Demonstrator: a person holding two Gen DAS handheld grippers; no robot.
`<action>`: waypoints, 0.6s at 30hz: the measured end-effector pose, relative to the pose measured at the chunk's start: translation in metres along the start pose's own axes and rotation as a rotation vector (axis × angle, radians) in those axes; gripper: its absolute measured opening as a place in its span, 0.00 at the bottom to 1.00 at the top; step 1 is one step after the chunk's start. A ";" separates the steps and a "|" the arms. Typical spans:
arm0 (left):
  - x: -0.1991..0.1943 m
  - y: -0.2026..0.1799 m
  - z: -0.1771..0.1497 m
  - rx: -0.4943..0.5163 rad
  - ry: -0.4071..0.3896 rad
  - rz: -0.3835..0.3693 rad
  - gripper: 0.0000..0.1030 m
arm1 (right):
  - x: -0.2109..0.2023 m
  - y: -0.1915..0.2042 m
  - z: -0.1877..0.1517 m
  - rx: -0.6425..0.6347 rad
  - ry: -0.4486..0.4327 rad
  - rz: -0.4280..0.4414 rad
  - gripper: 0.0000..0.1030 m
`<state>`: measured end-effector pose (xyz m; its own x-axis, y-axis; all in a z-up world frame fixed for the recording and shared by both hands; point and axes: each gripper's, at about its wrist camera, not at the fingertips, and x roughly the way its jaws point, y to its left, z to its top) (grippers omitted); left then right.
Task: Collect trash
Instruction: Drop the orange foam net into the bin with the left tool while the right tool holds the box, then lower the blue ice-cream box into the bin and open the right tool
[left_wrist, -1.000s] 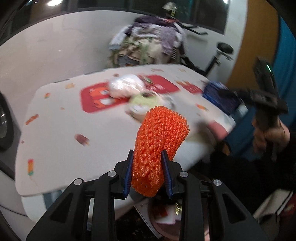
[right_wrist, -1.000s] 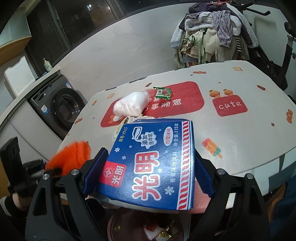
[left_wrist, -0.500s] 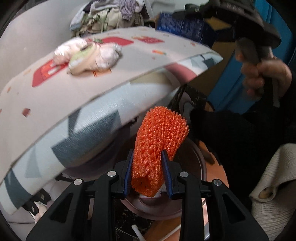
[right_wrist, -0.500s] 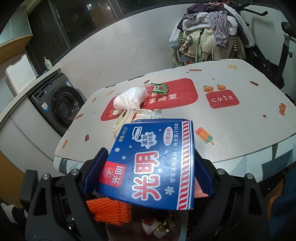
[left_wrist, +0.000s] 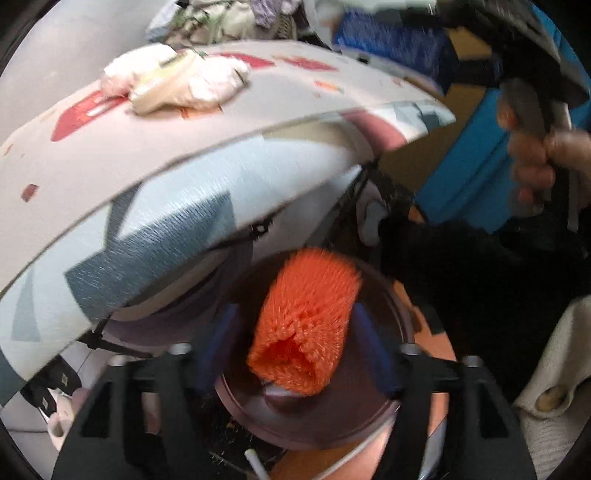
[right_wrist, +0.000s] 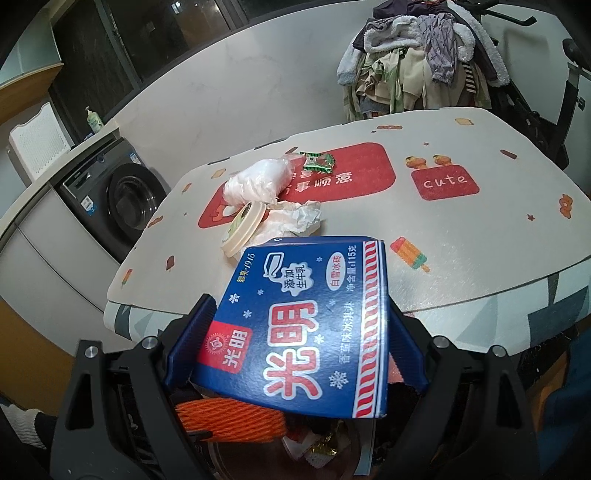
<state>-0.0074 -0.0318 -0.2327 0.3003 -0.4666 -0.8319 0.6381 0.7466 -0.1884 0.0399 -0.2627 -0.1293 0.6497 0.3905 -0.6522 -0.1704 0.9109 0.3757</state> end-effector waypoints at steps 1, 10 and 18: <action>-0.004 0.001 0.001 -0.011 -0.018 0.000 0.75 | 0.001 0.000 -0.001 -0.003 0.003 -0.001 0.83; -0.058 0.010 -0.001 -0.155 -0.193 0.101 0.94 | 0.008 0.007 -0.023 -0.051 0.026 0.004 0.83; -0.091 0.008 -0.008 -0.175 -0.302 0.234 0.94 | 0.016 0.031 -0.052 -0.186 0.063 0.008 0.83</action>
<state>-0.0354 0.0201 -0.1630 0.6336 -0.3736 -0.6775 0.4056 0.9061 -0.1204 0.0061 -0.2216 -0.1625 0.6012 0.4000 -0.6918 -0.3130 0.9144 0.2567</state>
